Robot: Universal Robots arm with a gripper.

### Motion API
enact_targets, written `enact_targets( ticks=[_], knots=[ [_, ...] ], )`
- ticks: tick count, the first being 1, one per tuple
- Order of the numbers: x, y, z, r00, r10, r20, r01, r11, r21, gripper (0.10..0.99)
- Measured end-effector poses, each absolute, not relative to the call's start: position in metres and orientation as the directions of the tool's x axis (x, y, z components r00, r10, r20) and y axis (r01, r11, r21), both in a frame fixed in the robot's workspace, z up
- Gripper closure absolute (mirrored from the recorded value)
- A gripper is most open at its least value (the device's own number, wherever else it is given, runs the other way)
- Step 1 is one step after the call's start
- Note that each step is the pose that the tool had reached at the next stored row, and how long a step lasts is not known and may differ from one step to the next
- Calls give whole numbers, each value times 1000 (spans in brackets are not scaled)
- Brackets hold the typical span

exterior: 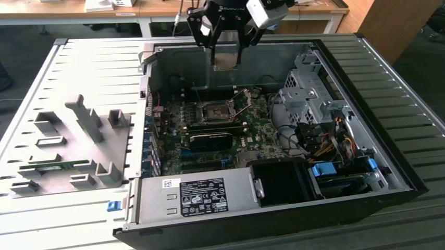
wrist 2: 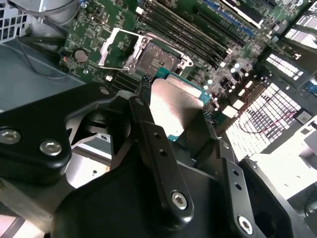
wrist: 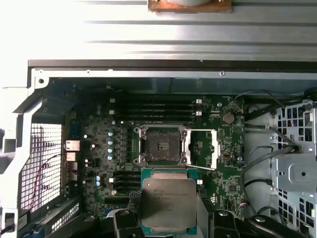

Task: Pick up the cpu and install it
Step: 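Pick up the cpu and move it towards the insertion slot, then place the cpu into insertion slot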

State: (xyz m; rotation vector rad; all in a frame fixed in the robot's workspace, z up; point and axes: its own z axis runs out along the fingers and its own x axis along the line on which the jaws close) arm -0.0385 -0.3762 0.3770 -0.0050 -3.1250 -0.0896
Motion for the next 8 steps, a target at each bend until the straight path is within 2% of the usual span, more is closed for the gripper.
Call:
enact_targets(
  ticks=[8],
  knots=[
    [-34, -376, 377, -1000, 4, 15, 5, 998, 56, 557]
  ],
)
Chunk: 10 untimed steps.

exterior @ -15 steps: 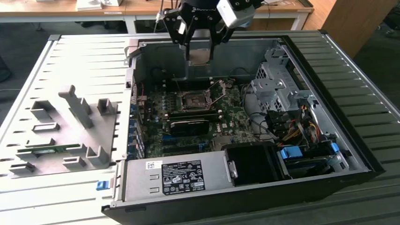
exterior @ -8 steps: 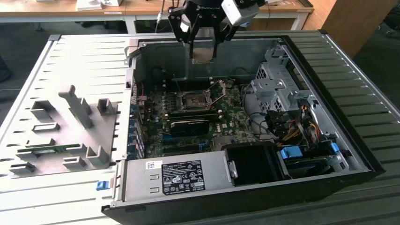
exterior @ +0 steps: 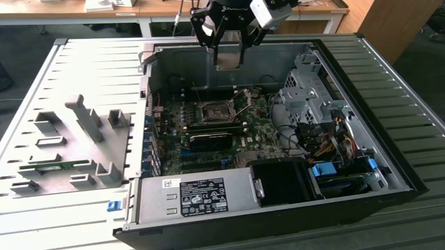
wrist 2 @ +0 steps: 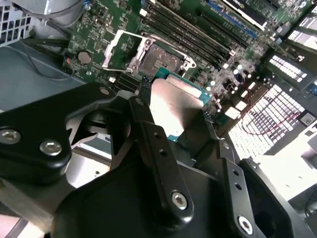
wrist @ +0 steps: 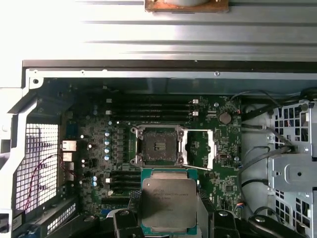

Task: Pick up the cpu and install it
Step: 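Place the cpu into insertion slot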

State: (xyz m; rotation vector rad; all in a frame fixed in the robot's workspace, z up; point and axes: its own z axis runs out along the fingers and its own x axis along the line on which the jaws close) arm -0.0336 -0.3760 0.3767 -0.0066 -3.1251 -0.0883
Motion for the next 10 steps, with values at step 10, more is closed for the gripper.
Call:
enact_targets(
  ticks=[10],
  knots=[
    [-33, -376, 377, -1000, 7, 15, 8, 999, 45, 557]
  ],
)
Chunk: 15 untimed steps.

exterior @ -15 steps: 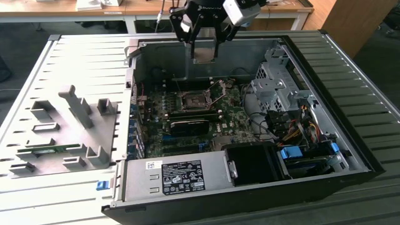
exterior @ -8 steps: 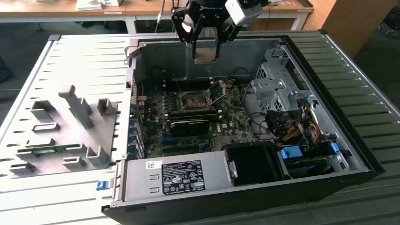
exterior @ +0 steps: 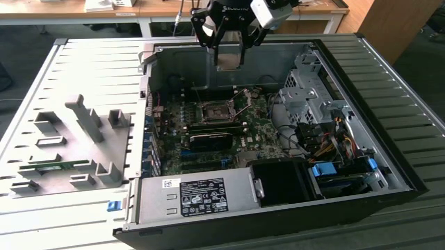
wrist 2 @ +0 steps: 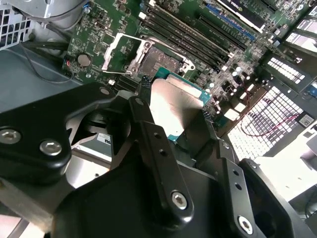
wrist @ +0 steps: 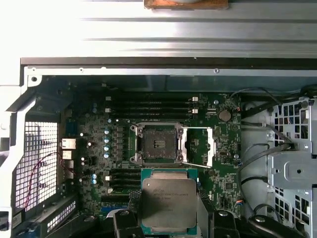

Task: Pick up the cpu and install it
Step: 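Place the cpu into insertion slot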

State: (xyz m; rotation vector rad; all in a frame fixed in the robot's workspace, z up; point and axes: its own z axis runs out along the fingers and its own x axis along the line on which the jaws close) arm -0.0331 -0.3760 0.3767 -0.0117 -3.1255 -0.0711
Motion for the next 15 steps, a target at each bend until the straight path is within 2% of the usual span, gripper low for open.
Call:
enact_targets(
  ticks=[15],
  knots=[
    [-33, -376, 377, -1000, 21, 15, 21, 999, 43, 557]
  ],
)
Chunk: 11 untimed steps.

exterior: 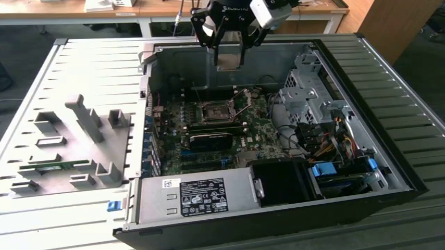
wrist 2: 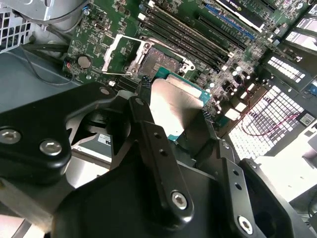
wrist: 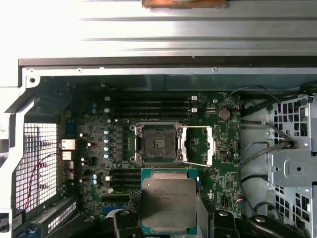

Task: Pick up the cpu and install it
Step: 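Place the cpu into insertion slot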

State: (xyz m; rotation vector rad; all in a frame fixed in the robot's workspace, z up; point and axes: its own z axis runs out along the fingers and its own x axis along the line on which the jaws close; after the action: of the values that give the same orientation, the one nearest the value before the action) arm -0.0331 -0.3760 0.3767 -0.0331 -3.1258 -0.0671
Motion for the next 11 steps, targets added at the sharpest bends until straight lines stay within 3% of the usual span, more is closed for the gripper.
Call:
enact_targets(
  ticks=[11],
  knots=[
    [-33, -376, 377, -999, 32, 15, 32, 999, 42, 557]
  ],
)
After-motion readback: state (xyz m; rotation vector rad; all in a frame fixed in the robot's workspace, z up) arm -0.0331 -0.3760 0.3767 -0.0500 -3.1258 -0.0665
